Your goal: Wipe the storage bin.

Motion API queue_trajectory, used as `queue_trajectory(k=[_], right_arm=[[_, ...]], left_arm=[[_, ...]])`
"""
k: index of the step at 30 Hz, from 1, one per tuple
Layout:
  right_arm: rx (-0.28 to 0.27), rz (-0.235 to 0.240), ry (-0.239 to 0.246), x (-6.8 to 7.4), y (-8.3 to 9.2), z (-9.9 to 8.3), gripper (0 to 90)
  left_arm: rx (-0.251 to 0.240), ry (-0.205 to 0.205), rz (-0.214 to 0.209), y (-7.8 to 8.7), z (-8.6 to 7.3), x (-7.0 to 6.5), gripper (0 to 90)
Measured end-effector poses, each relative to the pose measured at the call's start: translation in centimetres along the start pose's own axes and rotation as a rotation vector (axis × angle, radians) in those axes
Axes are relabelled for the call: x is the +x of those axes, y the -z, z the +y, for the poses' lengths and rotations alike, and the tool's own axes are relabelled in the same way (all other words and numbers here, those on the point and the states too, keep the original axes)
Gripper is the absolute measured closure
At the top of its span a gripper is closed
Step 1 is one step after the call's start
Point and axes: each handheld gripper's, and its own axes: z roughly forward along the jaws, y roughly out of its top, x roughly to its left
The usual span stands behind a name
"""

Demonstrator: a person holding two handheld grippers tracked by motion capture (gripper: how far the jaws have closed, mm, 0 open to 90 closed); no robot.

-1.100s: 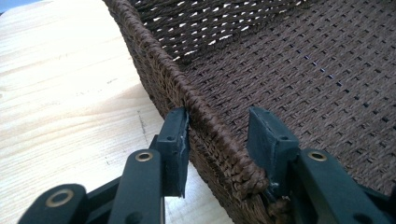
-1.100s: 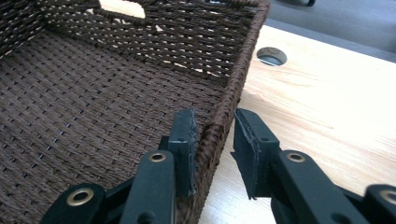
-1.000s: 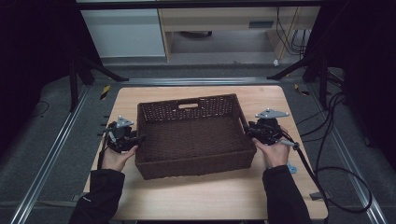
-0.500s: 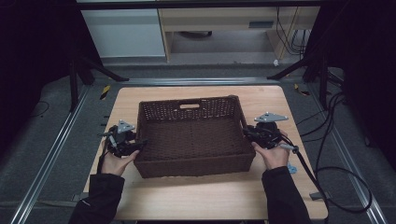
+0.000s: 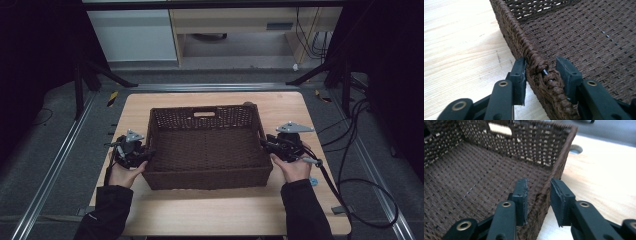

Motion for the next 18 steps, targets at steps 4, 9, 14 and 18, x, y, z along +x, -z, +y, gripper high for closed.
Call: queue_trajectory(k=[4, 9, 14, 18], right_arm=[[-0.02, -0.027, 0.007, -0.4, 0.8, 0.3, 61.3], [-0.028, -0.073, -0.001, -1.4, 1.5, 0.1, 57.3], [-0.034, -0.096, -0.034, -2.6, 2.2, -0.4, 52.9], [-0.033, -0.127, -0.033, -3.3, 2.7, -0.8, 50.7]], left_arm=[[0.0, 0.003, 0.004, 0.0, 0.0, 0.4, 63.3], [-0.003, 0.019, 0.006, 0.2, 0.0, 1.1, 67.4], [-0.008, 0.031, 0.005, 0.4, -0.2, 1.8, 70.5], [-0.005, 0.03, 0.009, 0.6, -0.3, 2.1, 71.3]])
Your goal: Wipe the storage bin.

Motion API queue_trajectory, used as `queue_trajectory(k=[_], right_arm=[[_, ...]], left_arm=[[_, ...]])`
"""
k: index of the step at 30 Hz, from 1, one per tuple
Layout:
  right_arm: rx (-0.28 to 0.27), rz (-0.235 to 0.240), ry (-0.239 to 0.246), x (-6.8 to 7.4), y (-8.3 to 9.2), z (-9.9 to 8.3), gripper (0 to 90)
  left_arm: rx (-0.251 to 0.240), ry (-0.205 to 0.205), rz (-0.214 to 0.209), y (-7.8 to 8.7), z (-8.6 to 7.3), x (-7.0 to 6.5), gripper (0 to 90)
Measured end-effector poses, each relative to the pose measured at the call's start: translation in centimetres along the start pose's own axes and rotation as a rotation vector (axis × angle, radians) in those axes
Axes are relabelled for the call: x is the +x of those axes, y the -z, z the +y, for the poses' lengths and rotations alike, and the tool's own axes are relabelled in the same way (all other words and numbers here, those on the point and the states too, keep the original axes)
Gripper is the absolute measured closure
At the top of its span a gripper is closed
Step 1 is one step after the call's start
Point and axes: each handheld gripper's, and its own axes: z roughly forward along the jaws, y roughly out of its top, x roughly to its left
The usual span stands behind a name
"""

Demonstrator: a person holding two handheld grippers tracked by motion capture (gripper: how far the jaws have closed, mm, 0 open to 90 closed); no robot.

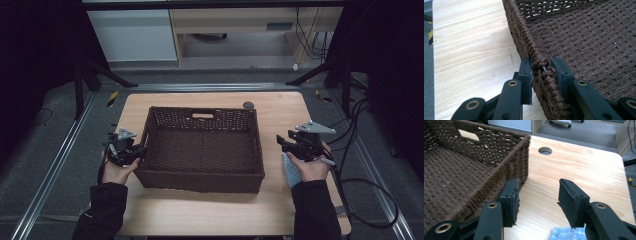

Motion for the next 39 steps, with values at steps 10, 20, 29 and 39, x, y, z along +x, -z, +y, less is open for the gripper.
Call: queue_trajectory(k=[10, 20, 29, 39], right_arm=[[0.037, -0.045, -0.016, -1.2, 0.8, -2.0, 49.0], [0.058, -0.092, -0.022, -1.9, 1.7, -4.8, 45.0], [0.097, -0.097, -0.068, -2.7, 2.2, -7.9, 43.3], [0.157, -0.055, -0.101, -2.7, 1.0, -10.0, 51.2]], left_arm=[[0.003, -0.001, 0.003, 0.1, -0.1, 0.4, 71.9], [0.006, -0.006, 0.006, 0.1, -0.1, 0.4, 72.0], [0.007, 0.0, 0.002, 0.1, 0.0, 0.4, 71.9], [0.009, -0.007, -0.001, 0.0, 0.0, 0.5, 72.2]])
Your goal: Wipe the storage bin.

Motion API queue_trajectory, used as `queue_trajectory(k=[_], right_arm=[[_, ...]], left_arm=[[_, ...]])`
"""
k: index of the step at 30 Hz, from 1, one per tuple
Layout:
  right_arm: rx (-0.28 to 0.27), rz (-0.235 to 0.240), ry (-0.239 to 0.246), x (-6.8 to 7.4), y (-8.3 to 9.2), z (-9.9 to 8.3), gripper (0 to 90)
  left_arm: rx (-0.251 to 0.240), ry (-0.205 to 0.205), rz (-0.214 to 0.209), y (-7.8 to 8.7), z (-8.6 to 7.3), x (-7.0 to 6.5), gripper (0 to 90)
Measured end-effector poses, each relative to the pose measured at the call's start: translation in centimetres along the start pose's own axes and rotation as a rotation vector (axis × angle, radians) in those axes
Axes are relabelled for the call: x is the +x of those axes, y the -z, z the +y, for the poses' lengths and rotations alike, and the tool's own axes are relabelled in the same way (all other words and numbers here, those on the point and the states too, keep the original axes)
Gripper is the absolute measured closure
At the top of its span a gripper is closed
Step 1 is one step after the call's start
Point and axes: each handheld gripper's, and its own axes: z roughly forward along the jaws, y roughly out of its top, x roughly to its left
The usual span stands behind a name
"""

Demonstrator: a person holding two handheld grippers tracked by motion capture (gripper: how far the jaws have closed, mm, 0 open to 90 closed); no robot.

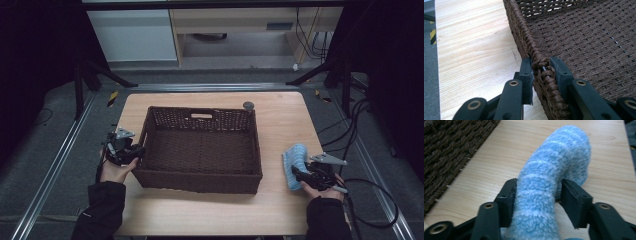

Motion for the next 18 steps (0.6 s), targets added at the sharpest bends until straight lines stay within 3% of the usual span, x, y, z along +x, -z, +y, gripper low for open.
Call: queue_trajectory(k=[4, 8, 18], right_arm=[[0.021, 0.014, -0.011, 0.2, -0.2, 0.0, 64.6], [0.039, 0.016, 0.01, 0.2, -0.2, 0.6, 67.9], [-0.065, 0.062, 0.07, 1.1, -1.1, 3.9, 67.4]], left_arm=[[0.0, -0.002, -0.004, -0.1, 0.1, 0.1, 72.4], [-0.001, -0.011, -0.007, -0.1, 0.1, 0.1, 72.6], [-0.005, -0.004, -0.012, -0.1, 0.2, 0.0, 72.9]])
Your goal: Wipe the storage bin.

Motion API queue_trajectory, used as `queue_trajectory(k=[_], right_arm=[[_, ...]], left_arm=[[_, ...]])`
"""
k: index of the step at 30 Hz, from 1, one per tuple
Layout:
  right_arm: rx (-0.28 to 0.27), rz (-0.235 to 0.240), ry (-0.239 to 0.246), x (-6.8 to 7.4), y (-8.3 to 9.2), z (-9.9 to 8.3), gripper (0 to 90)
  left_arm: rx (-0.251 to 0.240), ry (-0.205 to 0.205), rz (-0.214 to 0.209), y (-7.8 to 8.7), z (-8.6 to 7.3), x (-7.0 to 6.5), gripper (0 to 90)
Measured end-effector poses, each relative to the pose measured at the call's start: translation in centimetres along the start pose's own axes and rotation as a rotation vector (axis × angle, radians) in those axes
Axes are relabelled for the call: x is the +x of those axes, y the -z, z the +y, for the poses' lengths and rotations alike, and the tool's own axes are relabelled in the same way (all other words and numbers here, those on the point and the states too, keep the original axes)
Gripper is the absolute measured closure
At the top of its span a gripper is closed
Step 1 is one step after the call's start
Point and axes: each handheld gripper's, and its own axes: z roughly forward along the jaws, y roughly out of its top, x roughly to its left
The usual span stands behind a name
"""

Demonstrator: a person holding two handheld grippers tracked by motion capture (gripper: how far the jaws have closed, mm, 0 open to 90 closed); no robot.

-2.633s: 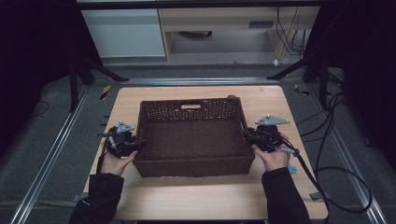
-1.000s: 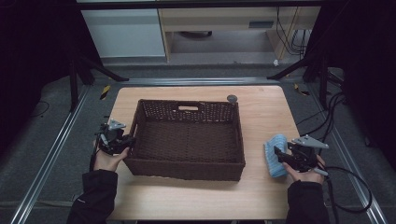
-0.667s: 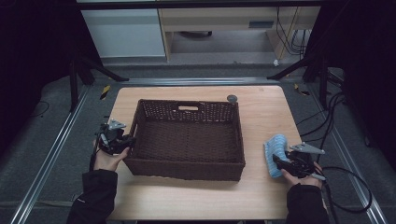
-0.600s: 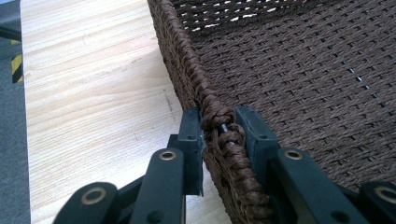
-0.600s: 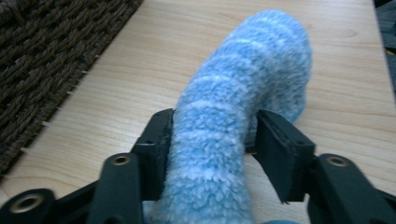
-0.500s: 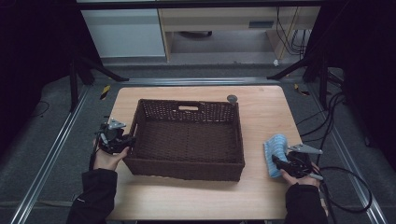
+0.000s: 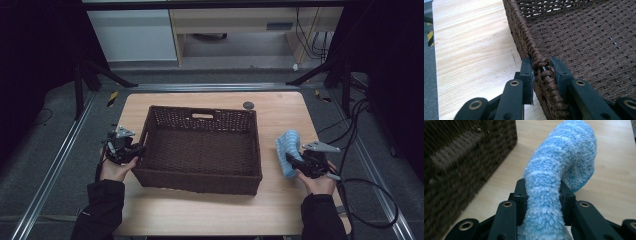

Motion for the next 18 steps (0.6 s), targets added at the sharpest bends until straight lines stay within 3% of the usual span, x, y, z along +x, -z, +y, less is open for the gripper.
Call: queue_trajectory(k=[4, 13, 18], right_arm=[[-0.011, 0.01, 0.045, 0.7, -1.7, 1.6, 67.4], [-0.03, 0.045, 0.078, 1.6, -5.7, 4.7, 67.7], [-0.046, 0.071, 0.099, 2.3, -7.1, 6.0, 68.1]], left_arm=[[-0.001, 0.0, 0.001, 0.0, 0.0, -0.2, 72.9], [0.007, -0.013, 0.016, -0.1, 0.1, -0.4, 73.3], [0.008, -0.016, 0.018, -0.1, 0.1, -0.4, 73.3]])
